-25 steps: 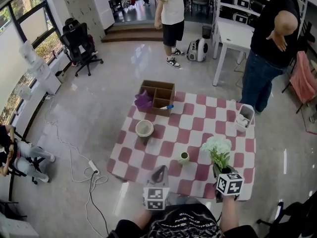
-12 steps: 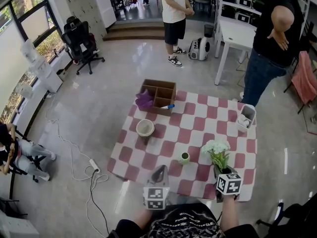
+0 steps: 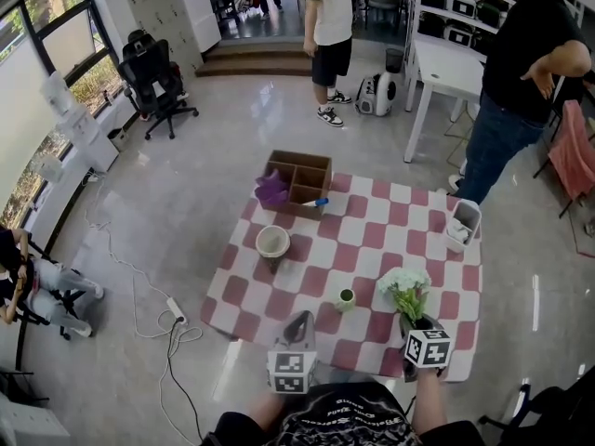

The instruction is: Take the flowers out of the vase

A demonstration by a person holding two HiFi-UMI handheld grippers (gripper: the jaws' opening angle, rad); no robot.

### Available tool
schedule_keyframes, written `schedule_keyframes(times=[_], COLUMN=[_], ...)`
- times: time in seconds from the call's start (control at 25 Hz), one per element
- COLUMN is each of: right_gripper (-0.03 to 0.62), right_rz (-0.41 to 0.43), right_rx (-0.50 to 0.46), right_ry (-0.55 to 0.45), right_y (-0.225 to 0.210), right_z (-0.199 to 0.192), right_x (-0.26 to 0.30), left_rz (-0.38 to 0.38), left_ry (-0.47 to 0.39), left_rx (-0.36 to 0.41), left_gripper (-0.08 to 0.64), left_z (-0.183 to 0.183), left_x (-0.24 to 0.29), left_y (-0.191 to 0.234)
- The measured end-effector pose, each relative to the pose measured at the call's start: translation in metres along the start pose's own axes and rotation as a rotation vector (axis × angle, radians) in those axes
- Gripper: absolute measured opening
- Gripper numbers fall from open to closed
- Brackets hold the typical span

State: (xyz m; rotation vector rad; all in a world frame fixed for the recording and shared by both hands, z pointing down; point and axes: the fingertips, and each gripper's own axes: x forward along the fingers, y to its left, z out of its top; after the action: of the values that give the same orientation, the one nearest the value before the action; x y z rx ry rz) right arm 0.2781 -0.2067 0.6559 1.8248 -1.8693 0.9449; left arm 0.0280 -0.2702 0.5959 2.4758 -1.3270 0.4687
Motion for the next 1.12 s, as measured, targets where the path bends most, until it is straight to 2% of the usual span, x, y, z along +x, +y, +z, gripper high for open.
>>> schedule_keyframes(times=[0.6,0.72,0.84,0.96,1.12], right_gripper=[0.165,0.242,0.269,0.355,0.395], right_rz=[0.023,0.044,0.046,0.057,0.062], right_rx=[-0.021,-0.023,-0.024,-0.016,0.033], right_ry=[0.032,0.044,0.050,0.040,-0.018], right_y=[0.010,0.015,0.018,0.022,0.023], right_z=[-0.010,-0.012,-0.012,-0.013,-0.004], right_x=[0.010,0.011,0.011,0.008,-0.003], left_rz=[-0.016,-0.018,-0.021,-0.030,-0.041], left_ry=[-0.007,-0.004,-0.006,-0.004,0.001], left_rx=[0.000,-0.006,-0.010,-0.011,-0.004], left_gripper=[0.011,0.011,0.011,0.011,0.011], left_z=[0.005,0.003,0.003,0.002,0.000], left_x=[-0.001,-0.003,-0.004,-0.005,-0.007], left_y=[-0.003,-0.001,-0.001,-0.001,0.001])
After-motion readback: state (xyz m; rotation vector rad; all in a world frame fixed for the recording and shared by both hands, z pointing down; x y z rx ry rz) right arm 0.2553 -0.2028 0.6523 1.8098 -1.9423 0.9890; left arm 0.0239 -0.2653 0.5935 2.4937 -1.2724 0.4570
